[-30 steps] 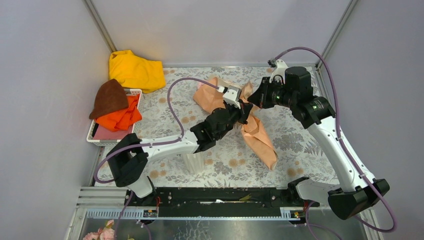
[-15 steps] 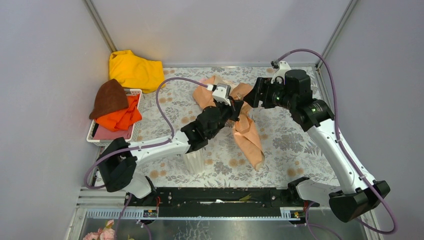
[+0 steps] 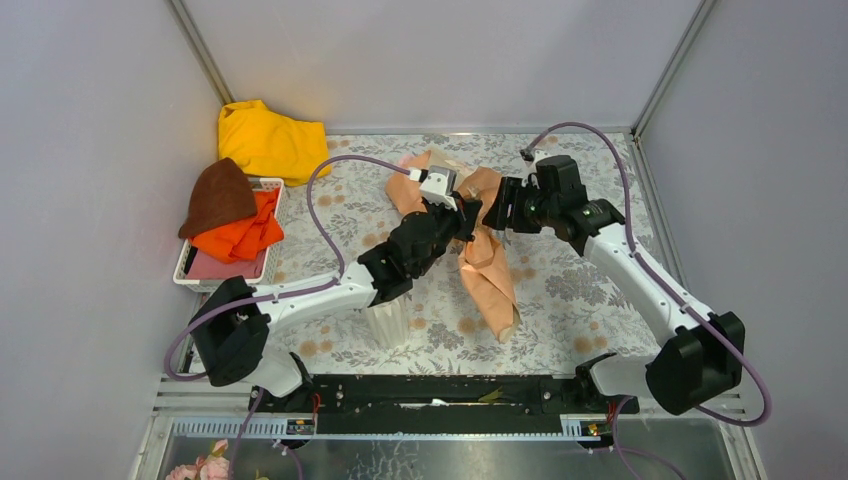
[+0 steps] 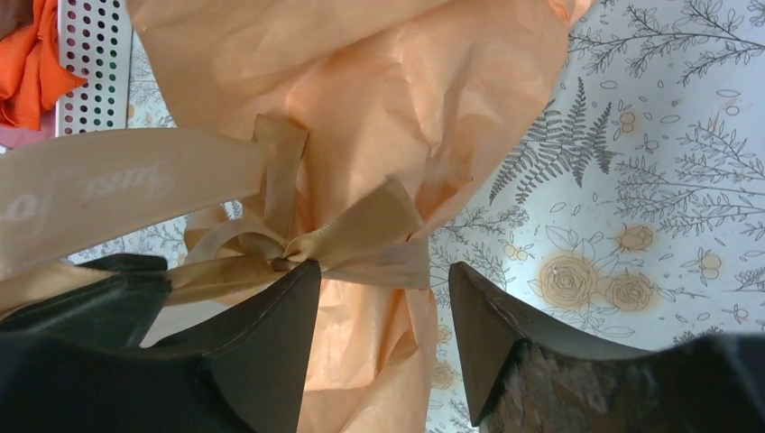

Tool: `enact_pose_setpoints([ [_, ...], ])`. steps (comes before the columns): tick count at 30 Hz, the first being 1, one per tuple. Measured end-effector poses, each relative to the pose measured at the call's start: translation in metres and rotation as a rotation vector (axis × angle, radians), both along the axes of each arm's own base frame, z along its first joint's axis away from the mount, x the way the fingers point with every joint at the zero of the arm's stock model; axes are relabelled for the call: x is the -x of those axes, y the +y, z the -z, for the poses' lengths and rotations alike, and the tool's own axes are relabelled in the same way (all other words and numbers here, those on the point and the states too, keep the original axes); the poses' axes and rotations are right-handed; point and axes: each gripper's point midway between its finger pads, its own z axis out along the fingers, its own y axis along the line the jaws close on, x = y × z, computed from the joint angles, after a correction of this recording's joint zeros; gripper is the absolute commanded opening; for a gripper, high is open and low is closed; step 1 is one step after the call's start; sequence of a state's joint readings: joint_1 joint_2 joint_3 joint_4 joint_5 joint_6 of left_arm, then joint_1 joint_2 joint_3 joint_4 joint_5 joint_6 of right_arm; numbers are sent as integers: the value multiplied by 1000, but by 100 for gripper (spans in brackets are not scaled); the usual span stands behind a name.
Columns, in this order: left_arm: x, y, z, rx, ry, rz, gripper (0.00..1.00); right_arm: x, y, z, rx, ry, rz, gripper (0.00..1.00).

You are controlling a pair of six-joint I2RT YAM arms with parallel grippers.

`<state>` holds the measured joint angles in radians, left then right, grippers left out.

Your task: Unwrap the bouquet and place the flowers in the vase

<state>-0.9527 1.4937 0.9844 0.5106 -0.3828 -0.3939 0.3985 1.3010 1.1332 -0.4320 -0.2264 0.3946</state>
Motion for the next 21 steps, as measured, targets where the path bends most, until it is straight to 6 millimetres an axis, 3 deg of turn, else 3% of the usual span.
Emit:
enact_pose_setpoints([
  [12, -2, 2, 3, -6, 4, -5, 0, -17, 9, 1, -39, -31, 17, 65],
  [21, -3, 4, 4, -5, 8, -10, 0, -16, 8, 1, -70, -22, 54, 72],
])
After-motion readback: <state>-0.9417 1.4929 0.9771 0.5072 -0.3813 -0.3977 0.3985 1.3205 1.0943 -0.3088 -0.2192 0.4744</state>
